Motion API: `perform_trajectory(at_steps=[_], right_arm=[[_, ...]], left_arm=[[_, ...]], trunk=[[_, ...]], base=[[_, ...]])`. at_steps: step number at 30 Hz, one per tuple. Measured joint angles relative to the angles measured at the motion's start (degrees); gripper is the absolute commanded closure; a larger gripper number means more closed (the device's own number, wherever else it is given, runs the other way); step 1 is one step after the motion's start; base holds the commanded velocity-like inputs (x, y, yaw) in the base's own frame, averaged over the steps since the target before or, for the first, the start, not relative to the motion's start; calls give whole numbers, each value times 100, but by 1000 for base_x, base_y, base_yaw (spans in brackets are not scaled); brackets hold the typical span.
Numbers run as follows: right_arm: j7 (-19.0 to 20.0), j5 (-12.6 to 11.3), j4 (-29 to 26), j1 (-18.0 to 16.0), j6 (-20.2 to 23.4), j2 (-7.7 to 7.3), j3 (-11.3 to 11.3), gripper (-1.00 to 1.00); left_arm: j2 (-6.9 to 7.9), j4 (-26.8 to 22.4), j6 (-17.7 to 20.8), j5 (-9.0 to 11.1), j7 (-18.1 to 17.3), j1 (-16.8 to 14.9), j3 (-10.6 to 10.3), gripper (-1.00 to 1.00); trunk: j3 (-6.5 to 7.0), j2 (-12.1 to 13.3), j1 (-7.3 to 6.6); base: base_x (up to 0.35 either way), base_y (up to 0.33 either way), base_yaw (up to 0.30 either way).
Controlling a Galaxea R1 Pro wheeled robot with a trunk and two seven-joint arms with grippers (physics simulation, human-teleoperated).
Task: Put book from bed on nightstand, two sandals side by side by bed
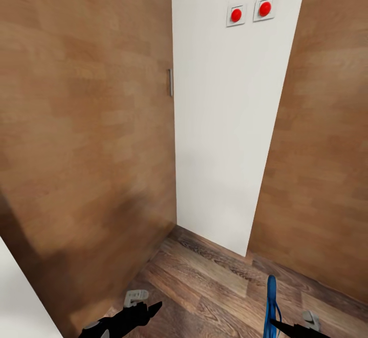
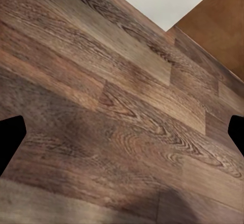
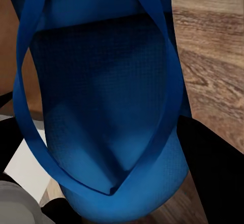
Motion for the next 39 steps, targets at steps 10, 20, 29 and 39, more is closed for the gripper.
perform_trajectory(at_steps=[10,20,29,39], right_arm=[[1,-1,-1,1,0,-1,5,100],[1,-4,-2,1,0,-1,-3,100],[1,-3,-2,1,0,-1,-1,100],[1,0,-1,1,0,-1,7,100]], left_arm=[[-8,1,0,7,3,-1,-1,-100],[-15,8,3,9,5,-2,-1,-100],[-18,7,8,9,6,-4,-1,-100],[-18,10,8,8,6,-2,-1,-100]], trunk=[[27,0,0],[122,79,-43],[338,440,-241],[543,762,-418]], base=[[0,0,-184],[0,0,-231],[0,0,-222],[0,0,-211]])
